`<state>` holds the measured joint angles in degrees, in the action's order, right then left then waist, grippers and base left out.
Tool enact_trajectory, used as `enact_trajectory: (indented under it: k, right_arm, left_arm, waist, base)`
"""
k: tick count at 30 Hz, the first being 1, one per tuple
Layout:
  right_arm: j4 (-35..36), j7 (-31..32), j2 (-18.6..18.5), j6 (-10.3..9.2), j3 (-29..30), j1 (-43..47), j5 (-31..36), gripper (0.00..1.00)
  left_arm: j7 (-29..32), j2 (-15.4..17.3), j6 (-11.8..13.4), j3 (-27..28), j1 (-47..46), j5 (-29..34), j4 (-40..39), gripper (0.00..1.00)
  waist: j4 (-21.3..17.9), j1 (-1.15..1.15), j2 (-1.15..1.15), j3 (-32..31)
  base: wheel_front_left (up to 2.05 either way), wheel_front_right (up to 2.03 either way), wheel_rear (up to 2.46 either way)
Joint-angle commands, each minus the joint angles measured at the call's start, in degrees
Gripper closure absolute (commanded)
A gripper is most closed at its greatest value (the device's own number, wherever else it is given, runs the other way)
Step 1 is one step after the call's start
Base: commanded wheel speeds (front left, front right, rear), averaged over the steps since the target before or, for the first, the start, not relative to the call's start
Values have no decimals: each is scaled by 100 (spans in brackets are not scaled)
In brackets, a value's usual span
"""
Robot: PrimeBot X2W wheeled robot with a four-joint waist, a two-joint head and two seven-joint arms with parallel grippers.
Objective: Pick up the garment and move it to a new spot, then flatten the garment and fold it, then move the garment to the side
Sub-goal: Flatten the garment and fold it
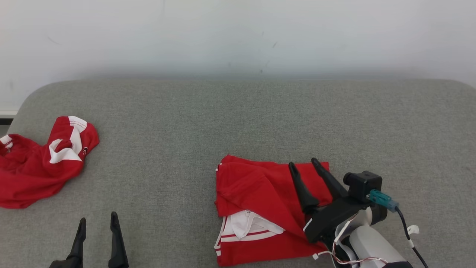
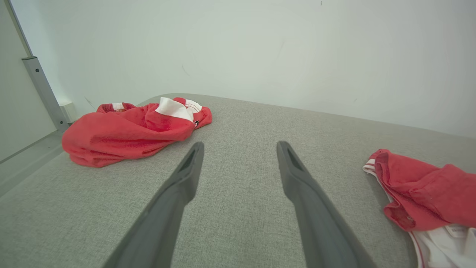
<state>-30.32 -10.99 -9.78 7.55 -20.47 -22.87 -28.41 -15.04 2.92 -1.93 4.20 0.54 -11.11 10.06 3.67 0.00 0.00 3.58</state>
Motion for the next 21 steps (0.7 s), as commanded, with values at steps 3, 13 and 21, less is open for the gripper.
enact_trajectory:
  k: [3,13,21]
  right_arm:
    - [72,200,2,-15,-95,97,64,0]
    - [-504,662,52,-15,-370,-250,148,0]
    - [-1202,658,146,-15,-651,-514,-115,97]
  left_arm:
    - [-19,-5,7,-20,21,22,-9,0]
    - [-19,-6,-14,-126,-166,-23,114,0]
    - [-19,-5,25,-173,-153,-78,139,0]
  waist:
    - [39,0,0,7]
    - [372,0,0,82]
    - [526,0,0,86]
  base:
    - [0,0,0]
    - [0,0,0]
    - [0,0,0]
